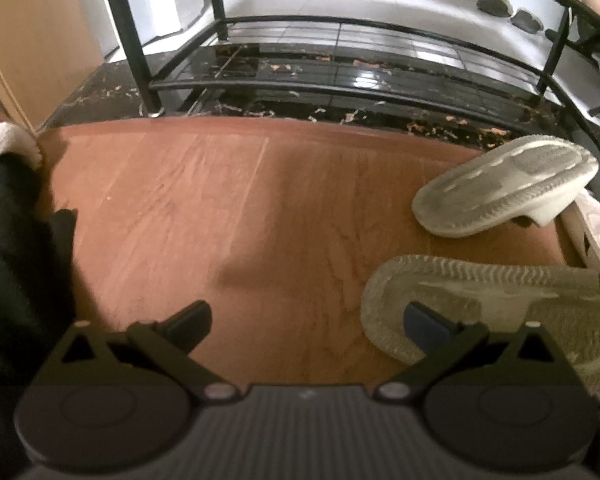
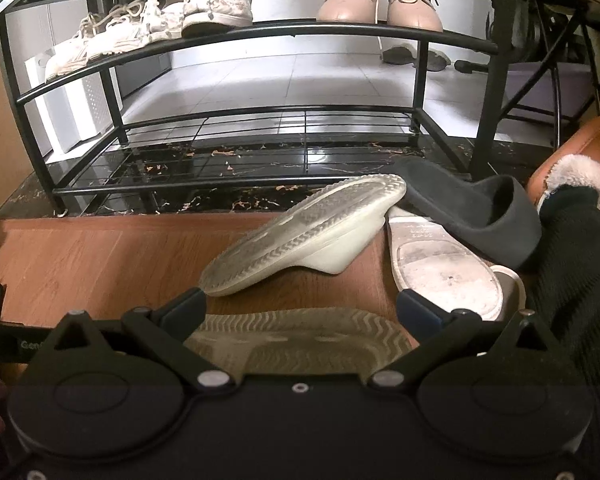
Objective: Organize scattered shoes
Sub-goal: 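Move the left tool toward the cream slippers piled on the bench, then grasp a cream slipper by its sole with the left tool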
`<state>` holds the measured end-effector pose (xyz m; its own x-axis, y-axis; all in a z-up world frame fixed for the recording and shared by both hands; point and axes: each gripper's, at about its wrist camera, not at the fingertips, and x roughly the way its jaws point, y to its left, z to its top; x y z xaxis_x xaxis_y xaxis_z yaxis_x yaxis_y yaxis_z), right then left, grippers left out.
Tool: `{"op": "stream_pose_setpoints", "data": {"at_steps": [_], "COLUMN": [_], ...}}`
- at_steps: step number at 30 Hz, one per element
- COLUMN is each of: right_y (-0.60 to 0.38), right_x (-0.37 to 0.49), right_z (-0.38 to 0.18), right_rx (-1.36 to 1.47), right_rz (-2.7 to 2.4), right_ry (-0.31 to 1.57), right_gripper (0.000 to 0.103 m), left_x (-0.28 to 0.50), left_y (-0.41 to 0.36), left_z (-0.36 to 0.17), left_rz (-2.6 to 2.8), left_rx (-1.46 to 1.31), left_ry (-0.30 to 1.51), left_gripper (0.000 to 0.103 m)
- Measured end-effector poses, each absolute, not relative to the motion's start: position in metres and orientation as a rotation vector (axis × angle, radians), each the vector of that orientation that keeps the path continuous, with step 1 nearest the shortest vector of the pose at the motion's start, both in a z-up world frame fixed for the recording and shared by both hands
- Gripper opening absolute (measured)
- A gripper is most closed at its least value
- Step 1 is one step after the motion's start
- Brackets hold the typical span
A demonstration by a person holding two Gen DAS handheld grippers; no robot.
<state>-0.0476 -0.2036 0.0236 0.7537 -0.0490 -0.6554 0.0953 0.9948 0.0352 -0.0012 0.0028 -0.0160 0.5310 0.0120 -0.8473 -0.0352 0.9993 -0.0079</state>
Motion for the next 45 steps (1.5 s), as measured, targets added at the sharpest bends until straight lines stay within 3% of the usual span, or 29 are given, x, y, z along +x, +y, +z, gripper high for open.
{"op": "stream_pose_setpoints", "data": {"at_steps": [23,37,45], "right_y": [-0.226,-0.232,-0.257], "right_x": [-0.057,-0.064,-0.075], "right_z": [0.028,0.033,0.047], "right_rx": [0.161,0.187,0.271], "right_rz": [-0.083,-0.058,-0.155], "right_ry": [0.667,0.542,0.412], "right_gripper": [0.103,0.103,0.103], "left_x": [0.000,0.019,0.073], "left_y": [-0.023,-0.037,-0.095], "left_z": [-0.016,-0.020,-0.016], "left_rz": [0.005,0.009,-0.056], "left_rx": [0.048,0.119,0.262], "left_ry": [0.974,0.977,0.773], "left_gripper": [0.102,0.102,0.102]}}
